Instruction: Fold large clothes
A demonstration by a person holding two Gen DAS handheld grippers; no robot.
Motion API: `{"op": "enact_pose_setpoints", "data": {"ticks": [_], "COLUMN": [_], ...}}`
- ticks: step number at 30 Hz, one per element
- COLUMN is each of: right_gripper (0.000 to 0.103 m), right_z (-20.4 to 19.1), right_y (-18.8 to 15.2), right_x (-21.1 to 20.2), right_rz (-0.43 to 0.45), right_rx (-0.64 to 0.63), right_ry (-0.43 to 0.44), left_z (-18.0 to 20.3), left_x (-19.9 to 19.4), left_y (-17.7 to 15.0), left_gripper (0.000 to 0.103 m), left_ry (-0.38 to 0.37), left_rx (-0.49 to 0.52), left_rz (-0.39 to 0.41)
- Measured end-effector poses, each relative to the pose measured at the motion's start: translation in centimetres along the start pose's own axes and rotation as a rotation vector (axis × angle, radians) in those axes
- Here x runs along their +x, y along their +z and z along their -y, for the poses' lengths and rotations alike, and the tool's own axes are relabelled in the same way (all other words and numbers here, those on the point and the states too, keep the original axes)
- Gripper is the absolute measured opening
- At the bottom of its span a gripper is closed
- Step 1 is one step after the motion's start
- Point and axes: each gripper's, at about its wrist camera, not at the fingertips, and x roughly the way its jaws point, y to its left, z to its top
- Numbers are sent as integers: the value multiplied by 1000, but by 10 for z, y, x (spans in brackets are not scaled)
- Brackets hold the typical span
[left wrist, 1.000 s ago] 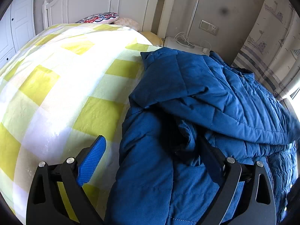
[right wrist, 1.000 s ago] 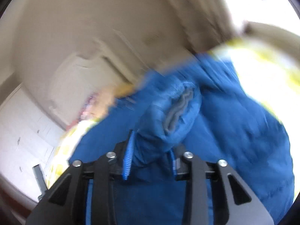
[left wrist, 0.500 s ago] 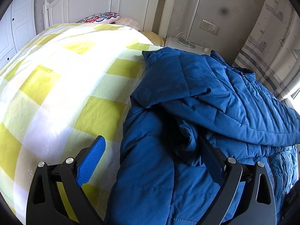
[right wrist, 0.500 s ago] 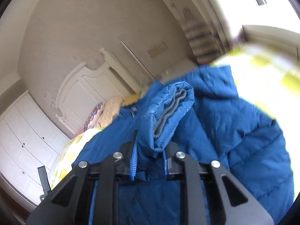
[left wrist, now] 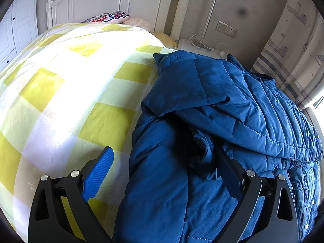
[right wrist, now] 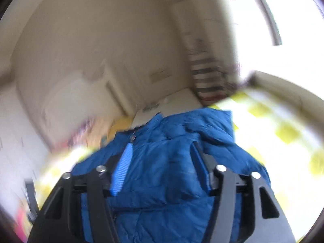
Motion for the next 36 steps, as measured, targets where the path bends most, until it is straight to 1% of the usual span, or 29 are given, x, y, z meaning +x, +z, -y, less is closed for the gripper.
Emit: {"op": "enact_pose_setpoints", "data": {"ticks": [2, 3, 4, 5, 6, 7, 8, 12, 14, 15, 17, 18, 19, 20, 22, 25, 28, 30, 32, 33, 34, 36], "right_gripper": [60, 60, 60, 60, 60, 61, 61, 62, 63, 63, 64, 64, 65, 65, 67, 68, 68, 69, 69, 69, 69, 70], "right_z": [-23, -28, -31, -29, -23, -19, -14, -19, -20, -20, -20, -19, -21, -21, -21, -22, -23, -24, -24, -24, -24, -25], "right_y": [4, 3, 0, -7, -16, -25, -33, -35, -37, -37, -37, -37, -37, -37, -36, -37, -37, -37, -37, -37, -37, -37], "right_x": [17, 27, 38, 59, 75, 86, 92, 92, 91, 92, 91, 91, 89, 89, 90, 90, 90, 90, 90, 90, 90, 90], "right_rz": [-60, -89, -121, -193, -255, -289, -284, -286, -288, -287, -287, -286, -286, -288, -291, -291, -290, -290, -289, -289, -289, -288], "right_rx": [-139, -175, -196, -213, -216, -219, -225, -246, -250, -249, -242, -238, -236, -237, -243, -251, -247, -247, -244, -244, -243, -241], "right_ry": [-8, -22, -52, -104, -135, -146, -134, -150, -151, -149, -140, -135, -134, -133, -134, -137, -134, -132, -130, -130, -127, -122], "left_z": [0, 0, 0, 0, 0, 0, 0, 0, 2, 3, 5, 7, 10, 13, 24, 52, 87, 107, 116, 117, 114, 109], "left_x": [0, -1, -1, -2, -2, -2, -2, -3, -8, -12, -27, -39, -47, -53, -56, -51, -32, -11, 12, 29, 43, 46], "left_y": [0, 0, -1, -1, -1, -1, -1, -1, -2, -3, -5, -7, -7, -5, 5, 24, 46, 58, 64, 64, 60, 54], "left_gripper": [94, 94, 94, 94, 94, 94, 94, 94, 94, 94, 94, 94, 94, 94, 94, 94, 94, 94, 94, 97, 99, 99], "left_ry": [0, 3, 4, 4, 4, 3, 3, 9, 29, 42, 78, 82, 74, 61, 37, 52, 70, 51, 51, 69, 71, 48], "left_rx": [-1, 0, 1, 0, 0, 0, 1, 3, 11, 12, 16, 25, 37, 49, 79, 149, 235, 271, 276, 269, 258, 243], "left_rz": [0, 2, 3, 5, 4, 4, 4, 7, 30, 46, 112, 162, 191, 204, 197, 203, 184, 136, 77, 23, -11, 28]}}
